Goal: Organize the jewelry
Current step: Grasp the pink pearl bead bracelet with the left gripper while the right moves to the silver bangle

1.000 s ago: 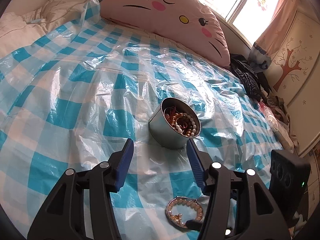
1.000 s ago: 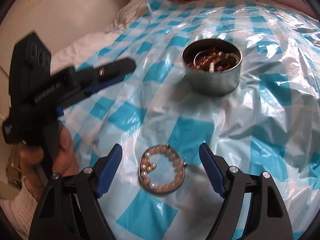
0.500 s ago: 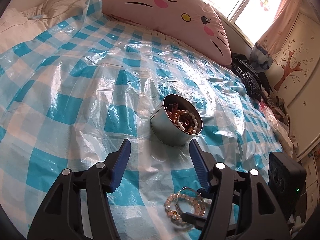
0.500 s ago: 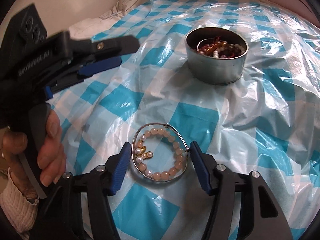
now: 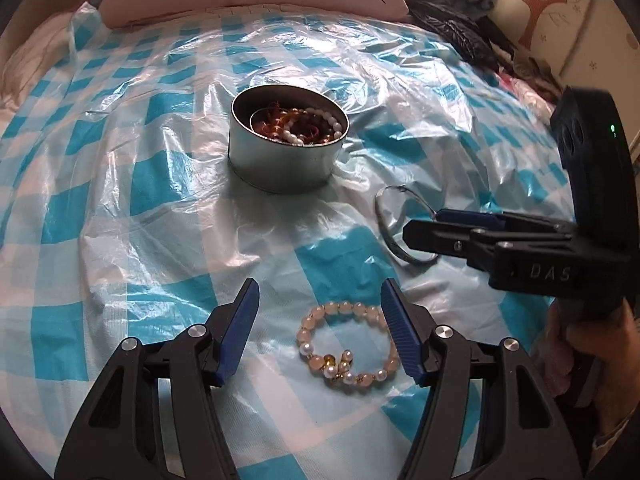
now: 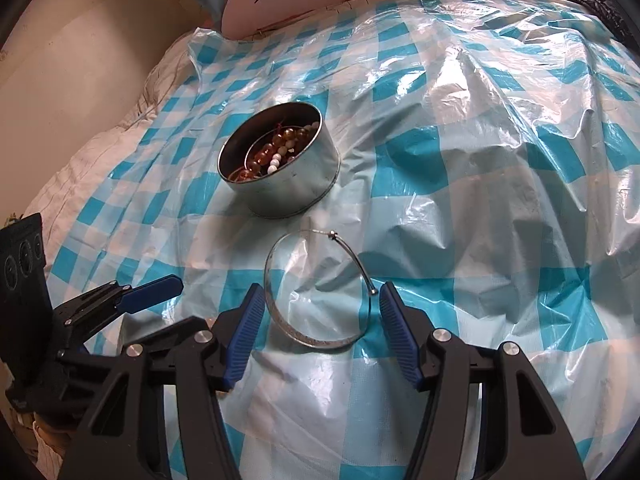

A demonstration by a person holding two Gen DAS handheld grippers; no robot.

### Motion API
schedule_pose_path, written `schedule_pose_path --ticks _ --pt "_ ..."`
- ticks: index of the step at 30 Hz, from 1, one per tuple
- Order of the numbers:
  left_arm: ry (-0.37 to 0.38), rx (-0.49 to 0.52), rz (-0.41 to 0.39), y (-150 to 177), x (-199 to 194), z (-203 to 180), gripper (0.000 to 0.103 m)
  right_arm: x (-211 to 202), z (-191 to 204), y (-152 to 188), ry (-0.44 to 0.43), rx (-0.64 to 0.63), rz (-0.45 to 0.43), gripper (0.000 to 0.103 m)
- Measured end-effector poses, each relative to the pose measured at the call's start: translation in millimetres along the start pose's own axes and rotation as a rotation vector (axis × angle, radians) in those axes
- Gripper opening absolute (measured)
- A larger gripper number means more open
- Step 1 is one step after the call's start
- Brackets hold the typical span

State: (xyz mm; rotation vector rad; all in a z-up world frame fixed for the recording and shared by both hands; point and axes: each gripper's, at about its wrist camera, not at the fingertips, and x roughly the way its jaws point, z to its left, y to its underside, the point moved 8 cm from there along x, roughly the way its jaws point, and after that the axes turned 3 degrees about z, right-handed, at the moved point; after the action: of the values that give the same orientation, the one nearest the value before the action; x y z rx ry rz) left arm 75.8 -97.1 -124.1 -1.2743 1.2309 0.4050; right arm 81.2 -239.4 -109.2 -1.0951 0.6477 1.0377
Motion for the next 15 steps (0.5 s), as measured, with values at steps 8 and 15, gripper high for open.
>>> schedule_pose_path --ticks 8,15 --pt "-0.098 0.080 0.031 11.9 7.3 0.3 0.054 4.1 -5.3 4.8 0.010 0.006 0.012 0.059" --pt "-0.108 0.117 0.058 14.7 11.7 -3.6 0.007 7.8 -6.4 3.1 0.047 -0.007 0.015 0.065"
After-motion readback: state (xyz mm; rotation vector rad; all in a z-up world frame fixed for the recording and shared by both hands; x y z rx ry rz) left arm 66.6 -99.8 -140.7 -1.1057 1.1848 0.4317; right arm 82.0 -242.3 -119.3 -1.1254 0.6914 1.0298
